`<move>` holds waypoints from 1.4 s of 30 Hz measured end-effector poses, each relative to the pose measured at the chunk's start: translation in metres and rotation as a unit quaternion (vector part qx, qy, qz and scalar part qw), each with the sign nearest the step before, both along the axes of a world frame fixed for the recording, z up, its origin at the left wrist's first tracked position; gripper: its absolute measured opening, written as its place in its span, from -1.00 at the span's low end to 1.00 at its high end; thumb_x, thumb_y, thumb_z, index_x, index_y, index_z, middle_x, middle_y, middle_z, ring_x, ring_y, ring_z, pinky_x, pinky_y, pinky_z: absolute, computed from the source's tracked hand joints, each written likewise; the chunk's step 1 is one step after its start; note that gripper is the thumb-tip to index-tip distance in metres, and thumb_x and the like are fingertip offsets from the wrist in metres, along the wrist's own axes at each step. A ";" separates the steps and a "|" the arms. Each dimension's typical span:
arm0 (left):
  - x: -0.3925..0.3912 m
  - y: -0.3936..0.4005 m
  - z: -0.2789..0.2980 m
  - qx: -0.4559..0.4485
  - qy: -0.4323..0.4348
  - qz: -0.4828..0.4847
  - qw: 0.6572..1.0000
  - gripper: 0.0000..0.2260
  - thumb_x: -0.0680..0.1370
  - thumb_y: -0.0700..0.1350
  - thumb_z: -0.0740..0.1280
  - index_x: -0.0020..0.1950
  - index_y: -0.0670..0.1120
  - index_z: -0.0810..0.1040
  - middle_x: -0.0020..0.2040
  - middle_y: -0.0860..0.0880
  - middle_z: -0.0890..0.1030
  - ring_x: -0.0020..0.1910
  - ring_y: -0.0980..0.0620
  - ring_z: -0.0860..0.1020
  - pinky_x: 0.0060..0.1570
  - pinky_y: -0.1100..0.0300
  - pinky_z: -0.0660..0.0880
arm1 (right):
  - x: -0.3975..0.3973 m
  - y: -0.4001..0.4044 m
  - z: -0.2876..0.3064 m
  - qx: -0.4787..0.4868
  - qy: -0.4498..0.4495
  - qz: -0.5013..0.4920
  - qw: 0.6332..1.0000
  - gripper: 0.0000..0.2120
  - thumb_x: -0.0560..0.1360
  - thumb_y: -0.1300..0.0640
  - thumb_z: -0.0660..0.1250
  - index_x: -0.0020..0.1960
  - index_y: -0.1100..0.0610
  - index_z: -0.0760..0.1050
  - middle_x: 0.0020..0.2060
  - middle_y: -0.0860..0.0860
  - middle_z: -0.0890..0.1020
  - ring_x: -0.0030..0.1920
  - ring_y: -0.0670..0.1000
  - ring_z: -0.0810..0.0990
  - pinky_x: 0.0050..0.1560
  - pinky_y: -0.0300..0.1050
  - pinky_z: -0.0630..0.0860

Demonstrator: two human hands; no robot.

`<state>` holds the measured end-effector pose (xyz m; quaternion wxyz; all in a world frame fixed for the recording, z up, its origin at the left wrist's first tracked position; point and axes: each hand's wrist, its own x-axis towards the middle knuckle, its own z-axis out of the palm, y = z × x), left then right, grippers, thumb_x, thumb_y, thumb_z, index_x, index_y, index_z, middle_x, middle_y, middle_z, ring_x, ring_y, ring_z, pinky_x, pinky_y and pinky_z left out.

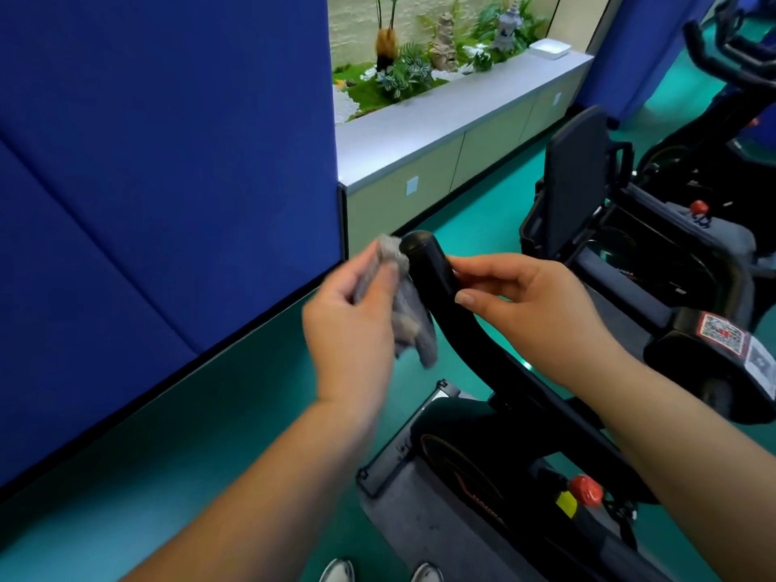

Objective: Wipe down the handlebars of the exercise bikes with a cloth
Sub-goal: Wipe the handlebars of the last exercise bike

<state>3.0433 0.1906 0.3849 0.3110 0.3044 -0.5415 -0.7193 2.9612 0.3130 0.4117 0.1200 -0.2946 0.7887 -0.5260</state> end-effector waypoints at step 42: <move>0.018 0.041 -0.011 -0.064 -0.020 0.070 0.995 -0.80 0.49 -0.17 0.43 0.08 0.02 0.66 -0.04 0.16 0.67 -0.06 0.21 0.63 -0.10 0.30 0.58 | -0.043 0.050 -0.012 0.142 0.356 -0.010 0.923 -0.43 0.46 0.20 0.43 0.42 -0.04 0.38 0.46 -0.02 0.27 0.44 0.09 0.23 0.41 -0.11 0.15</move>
